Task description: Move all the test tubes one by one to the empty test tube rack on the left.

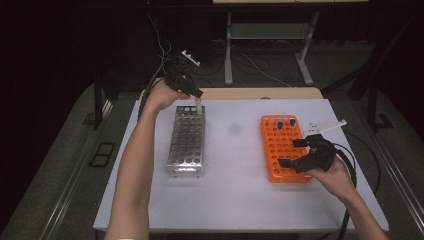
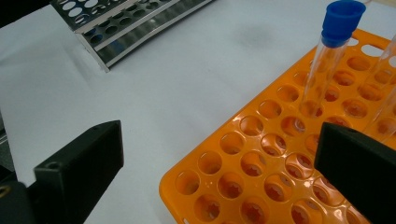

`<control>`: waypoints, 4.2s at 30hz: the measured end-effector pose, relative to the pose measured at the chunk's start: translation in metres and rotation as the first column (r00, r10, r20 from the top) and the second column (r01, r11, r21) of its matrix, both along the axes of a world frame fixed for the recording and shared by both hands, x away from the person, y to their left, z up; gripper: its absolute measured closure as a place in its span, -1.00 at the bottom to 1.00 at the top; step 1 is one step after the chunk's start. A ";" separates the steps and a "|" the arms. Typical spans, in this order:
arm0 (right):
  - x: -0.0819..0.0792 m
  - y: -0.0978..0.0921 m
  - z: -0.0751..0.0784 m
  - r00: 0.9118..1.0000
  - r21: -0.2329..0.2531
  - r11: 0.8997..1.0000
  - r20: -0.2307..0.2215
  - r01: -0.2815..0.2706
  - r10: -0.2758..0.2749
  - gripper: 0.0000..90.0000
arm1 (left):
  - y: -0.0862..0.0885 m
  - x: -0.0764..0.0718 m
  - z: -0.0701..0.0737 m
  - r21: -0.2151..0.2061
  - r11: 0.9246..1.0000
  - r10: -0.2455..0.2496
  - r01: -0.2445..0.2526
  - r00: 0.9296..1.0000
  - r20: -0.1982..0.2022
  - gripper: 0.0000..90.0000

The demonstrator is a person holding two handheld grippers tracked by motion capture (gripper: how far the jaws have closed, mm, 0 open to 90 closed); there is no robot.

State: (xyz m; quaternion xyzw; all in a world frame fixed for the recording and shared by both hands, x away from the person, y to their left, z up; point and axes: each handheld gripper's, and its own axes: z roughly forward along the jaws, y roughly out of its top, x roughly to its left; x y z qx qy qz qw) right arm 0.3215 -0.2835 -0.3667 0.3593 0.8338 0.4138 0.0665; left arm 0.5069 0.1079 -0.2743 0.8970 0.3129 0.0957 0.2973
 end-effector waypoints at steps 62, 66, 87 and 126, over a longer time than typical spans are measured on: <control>0.062 0.009 -0.030 0.982 -0.060 0.982 0.064 0.181 -0.177 0.25 | 0.015 -0.117 -0.021 -0.140 0.989 -0.047 0.052 0.998 0.041 -1.00; 0.067 0.014 -0.027 0.981 -0.095 0.978 0.068 0.186 -0.180 0.45 | 0.011 -0.120 -0.022 -0.132 0.989 -0.064 0.069 0.997 0.040 -1.00; 0.061 0.021 -0.005 0.976 -0.150 0.971 0.141 0.184 -0.164 0.68 | 0.006 -0.129 -0.018 -0.138 0.985 -0.094 0.100 0.994 0.052 -1.00; 0.020 0.085 0.034 0.985 -0.091 0.984 0.060 -0.154 0.160 0.68 | -0.037 -0.153 0.001 -0.124 0.948 -0.286 0.293 0.955 0.076 -0.94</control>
